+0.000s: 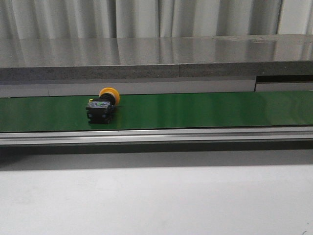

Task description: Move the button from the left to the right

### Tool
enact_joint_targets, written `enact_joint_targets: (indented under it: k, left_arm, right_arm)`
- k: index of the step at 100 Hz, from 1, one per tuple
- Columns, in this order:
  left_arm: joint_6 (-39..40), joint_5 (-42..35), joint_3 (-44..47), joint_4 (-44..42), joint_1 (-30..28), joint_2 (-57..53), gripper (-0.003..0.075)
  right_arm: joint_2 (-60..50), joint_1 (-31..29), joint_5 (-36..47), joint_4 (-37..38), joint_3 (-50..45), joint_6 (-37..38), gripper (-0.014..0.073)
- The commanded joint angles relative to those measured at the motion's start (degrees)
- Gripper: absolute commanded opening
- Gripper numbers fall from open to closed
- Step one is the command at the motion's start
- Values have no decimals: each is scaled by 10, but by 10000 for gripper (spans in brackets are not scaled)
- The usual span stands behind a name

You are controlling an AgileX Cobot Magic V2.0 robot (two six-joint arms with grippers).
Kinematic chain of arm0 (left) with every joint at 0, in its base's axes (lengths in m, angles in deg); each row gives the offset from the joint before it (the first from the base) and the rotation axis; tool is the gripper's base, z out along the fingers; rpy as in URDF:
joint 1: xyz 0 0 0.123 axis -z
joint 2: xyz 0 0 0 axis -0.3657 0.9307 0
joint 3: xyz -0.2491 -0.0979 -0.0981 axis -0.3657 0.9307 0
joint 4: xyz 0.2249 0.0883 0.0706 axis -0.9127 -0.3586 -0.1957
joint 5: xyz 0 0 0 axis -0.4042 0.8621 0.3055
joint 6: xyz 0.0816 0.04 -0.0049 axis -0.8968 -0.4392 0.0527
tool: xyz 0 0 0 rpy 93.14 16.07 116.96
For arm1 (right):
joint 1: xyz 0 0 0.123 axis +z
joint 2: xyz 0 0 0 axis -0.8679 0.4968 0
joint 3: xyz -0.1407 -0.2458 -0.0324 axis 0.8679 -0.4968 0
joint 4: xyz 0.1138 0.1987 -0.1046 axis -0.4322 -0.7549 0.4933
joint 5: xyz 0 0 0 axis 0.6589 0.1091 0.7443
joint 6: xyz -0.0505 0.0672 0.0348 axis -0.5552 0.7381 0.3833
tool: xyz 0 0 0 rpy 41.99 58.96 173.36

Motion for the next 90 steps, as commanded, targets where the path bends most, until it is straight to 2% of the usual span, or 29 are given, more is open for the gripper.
enact_joint_targets:
  k: [1,17,34,62,90]
  left_arm:
    - [-1,-43,-15,6,4,5,-20]
    - [-1,-43,-15,6,4,5,-20]
    - [-1,-43,-15,6,4,5,-20]
    - [-1,-43,-15,6,4,5,-20]
    - [-1,-43,-15,6,4,5,-20]
  right_arm:
    - [-10,-2,67,0,10,-2,-66]
    - [-10,-2,84,0,17,-2,-66]
    - [0,-2,51,-8,62,-2,-66]
    - [115,-2,-111,-7,228,-2,-66]
    - [287,-2,-326,-7,389,-2,-66]
